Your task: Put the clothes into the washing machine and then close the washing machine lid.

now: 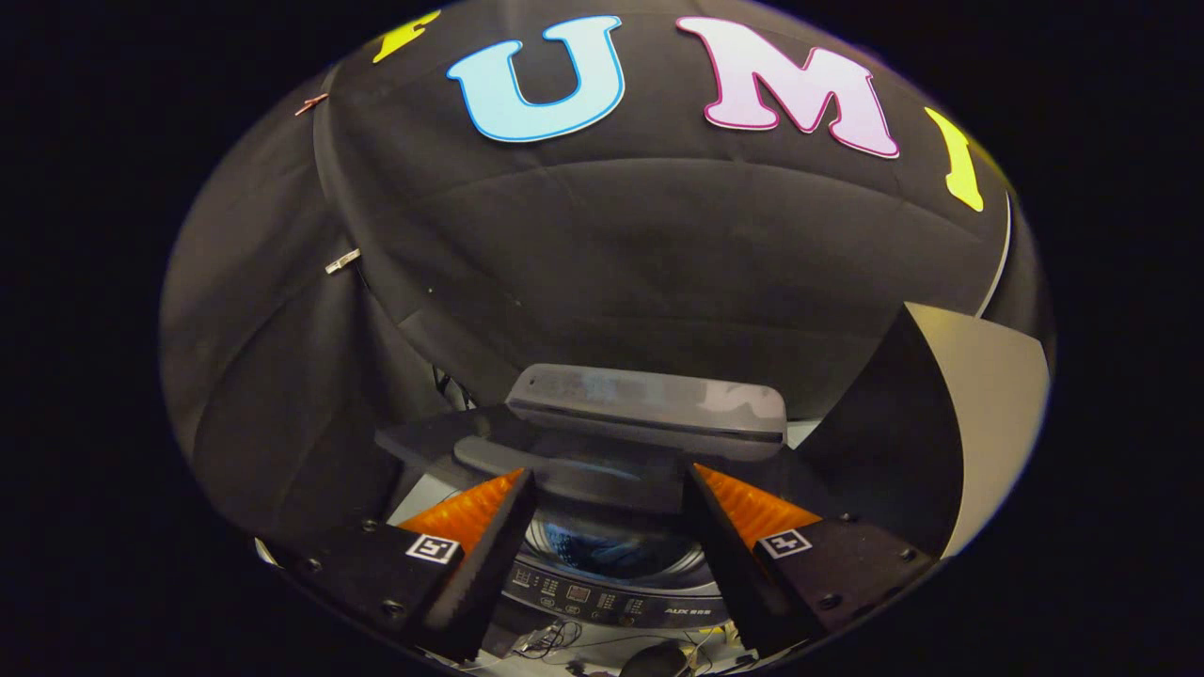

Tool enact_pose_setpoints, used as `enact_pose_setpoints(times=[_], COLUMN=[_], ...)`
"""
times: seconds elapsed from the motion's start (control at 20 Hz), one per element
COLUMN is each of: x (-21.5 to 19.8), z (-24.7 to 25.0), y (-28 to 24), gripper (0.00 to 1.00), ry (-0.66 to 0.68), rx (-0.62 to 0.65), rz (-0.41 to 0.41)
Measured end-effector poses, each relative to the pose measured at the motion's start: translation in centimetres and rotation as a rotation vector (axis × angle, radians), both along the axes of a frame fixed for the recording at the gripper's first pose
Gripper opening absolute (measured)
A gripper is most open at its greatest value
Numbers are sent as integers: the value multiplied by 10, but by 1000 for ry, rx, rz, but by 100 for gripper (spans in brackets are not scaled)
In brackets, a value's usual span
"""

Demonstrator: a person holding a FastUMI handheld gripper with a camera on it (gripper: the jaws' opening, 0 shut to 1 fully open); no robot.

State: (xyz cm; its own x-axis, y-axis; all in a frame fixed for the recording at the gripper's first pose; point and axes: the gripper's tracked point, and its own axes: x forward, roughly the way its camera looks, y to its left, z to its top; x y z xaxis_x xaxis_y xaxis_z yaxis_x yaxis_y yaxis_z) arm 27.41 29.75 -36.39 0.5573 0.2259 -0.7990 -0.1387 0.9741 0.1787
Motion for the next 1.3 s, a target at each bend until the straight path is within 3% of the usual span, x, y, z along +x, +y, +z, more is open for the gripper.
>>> enact_pose_setpoints(times=[0.5, 1.3], x=[-17, -93], z=[48, 227], y=[-11, -112], gripper=[97, 99], ry=[-120, -595], rx=[6, 60], rz=[-1, -32])
